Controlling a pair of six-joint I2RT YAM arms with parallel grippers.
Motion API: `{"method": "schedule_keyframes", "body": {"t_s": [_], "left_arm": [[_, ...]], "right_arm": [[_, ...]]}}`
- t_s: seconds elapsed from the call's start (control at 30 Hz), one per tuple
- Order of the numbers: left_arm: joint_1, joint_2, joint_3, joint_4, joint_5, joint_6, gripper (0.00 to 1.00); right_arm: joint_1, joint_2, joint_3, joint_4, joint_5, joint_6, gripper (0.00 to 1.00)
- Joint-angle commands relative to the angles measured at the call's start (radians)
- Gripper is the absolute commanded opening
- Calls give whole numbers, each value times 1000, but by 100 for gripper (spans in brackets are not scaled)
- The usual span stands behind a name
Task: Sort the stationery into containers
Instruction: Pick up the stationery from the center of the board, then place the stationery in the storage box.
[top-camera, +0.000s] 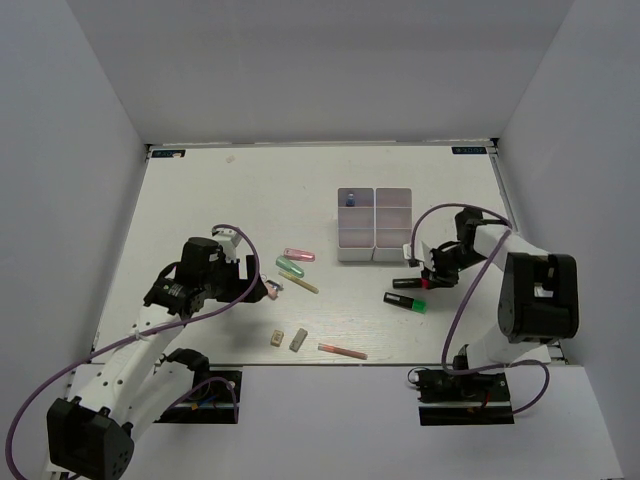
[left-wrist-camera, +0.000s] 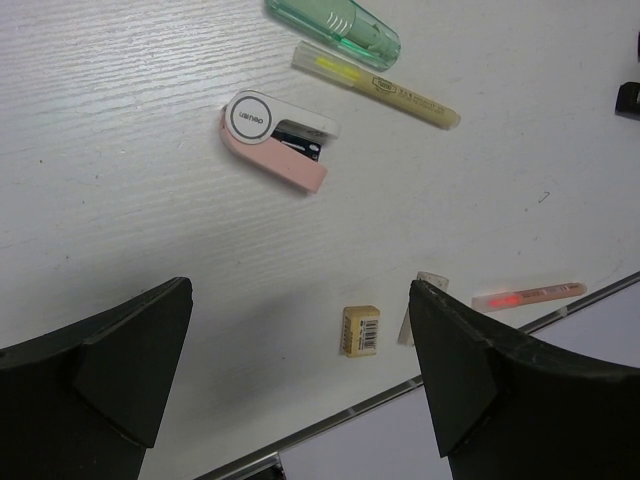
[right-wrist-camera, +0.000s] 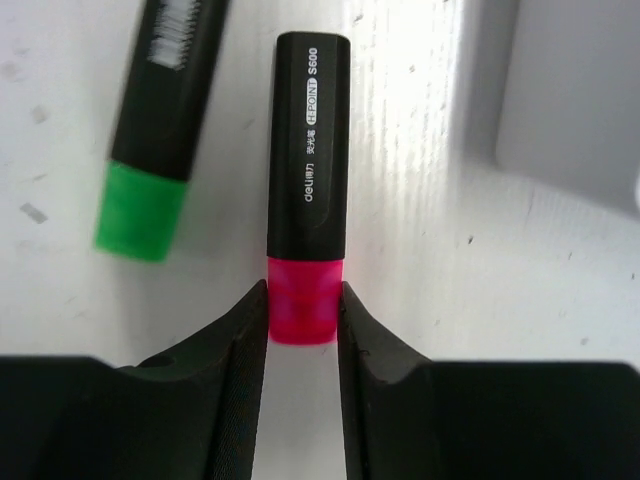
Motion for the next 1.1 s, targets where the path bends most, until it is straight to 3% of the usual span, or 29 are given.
{"method": "schedule_keyframes", "body": {"t_s": [0.0,0.23,0.47,0.7,1.07], "left_arm": [[5,-20,16,4,11,9,100],[2,-13,11,9,28,11,100],[5,-5,11,12,36,12,100],[5,3,10,12,36,15,100],[5,12,10,7,24,20,100]], "right_arm": [[-3,-121,1,-171,109,-45,0],[5,-306,119,-277,170,-20,0],[42,-300,358,-319,229,6,0],[100,-212,471,-107,273,83,0],[244,-57,495,189,487,83,0]]}}
